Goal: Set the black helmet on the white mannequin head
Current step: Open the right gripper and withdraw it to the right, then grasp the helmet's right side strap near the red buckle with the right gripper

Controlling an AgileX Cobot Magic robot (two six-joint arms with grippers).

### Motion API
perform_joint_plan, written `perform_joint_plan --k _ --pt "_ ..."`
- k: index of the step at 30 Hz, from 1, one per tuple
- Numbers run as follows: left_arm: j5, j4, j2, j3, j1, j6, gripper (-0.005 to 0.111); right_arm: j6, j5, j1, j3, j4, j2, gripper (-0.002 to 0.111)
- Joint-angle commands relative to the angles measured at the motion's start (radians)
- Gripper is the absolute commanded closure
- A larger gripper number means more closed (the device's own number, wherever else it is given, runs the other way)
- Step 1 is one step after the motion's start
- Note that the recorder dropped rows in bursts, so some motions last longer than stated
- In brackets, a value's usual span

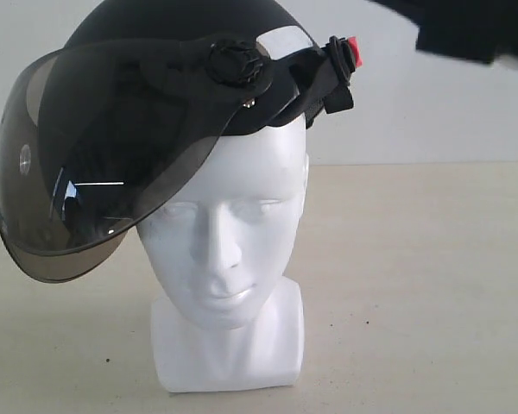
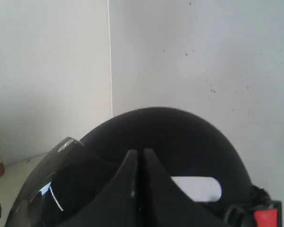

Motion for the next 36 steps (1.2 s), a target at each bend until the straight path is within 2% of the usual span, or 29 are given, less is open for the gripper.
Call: perform_joint_plan --k 1,3,5,7,9,11,14,15,18,20,25,29,31,34,36 --pt "-0.003 -0.007 -0.003 0.003 0.003 0.000 0.102 0.299 0.036 -0.001 -0.095 -0.308 0.022 0.108" --pt "-0.003 -0.007 -0.003 0.003 0.003 0.000 0.102 0.403 0.092 -0.001 -0.134 -0.334 0.033 0.108" --pt "-0.003 -0.007 -0.003 0.003 0.003 0.000 0.102 0.422 0.168 -0.001 -0.152 -0.334 0.041 0.108" --pt "-0.003 -0.007 -0.003 0.003 0.003 0.000 0.102 0.446 0.231 -0.001 -0.152 -0.334 0.041 0.102" --pt "-0.003 -0.007 -0.003 0.003 0.003 0.000 0.102 0.475 0.277 -0.001 -0.152 -0.334 0.041 0.089" --pt "-0.003 -0.007 -0.003 0.003 0.003 0.000 0.102 0.501 0.338 -0.001 -0.152 -0.306 0.050 0.066" --pt "-0.003 -0.007 -0.003 0.003 0.003 0.000 0.102 0.475 0.468 -0.001 -0.152 -0.070 0.082 0.031" --pt "-0.003 -0.007 -0.003 0.003 0.003 0.000 0.102 0.429 0.512 -0.001 -0.152 0.022 0.095 0.025" --pt "-0.003 -0.007 -0.003 0.003 0.003 0.000 0.102 0.157 0.578 -0.001 -0.152 0.310 0.146 0.025" --pt "-0.003 -0.007 -0.003 0.003 0.003 0.000 0.102 0.033 0.581 -0.001 -0.152 0.421 0.169 0.025" --pt "-0.003 -0.007 -0.003 0.003 0.003 0.000 0.102 0.024 0.579 -0.001 -0.152 0.468 0.179 0.028" --pt "-0.003 -0.007 -0.003 0.003 0.003 0.000 0.102 0.030 0.556 -0.001 -0.152 0.517 0.160 0.059" --pt "-0.003 -0.007 -0.003 0.003 0.003 0.000 0.102 0.023 0.550 -0.001 -0.152 0.519 0.152 0.068" --pt "-0.003 -0.007 -0.003 0.003 0.003 0.000 0.102 -0.003 0.550 -0.001 -0.152 0.579 0.135 0.065" --pt "-0.003 -0.007 -0.003 0.003 0.003 0.000 0.102 -0.065 0.547 -0.001 -0.152 0.631 0.123 0.056"
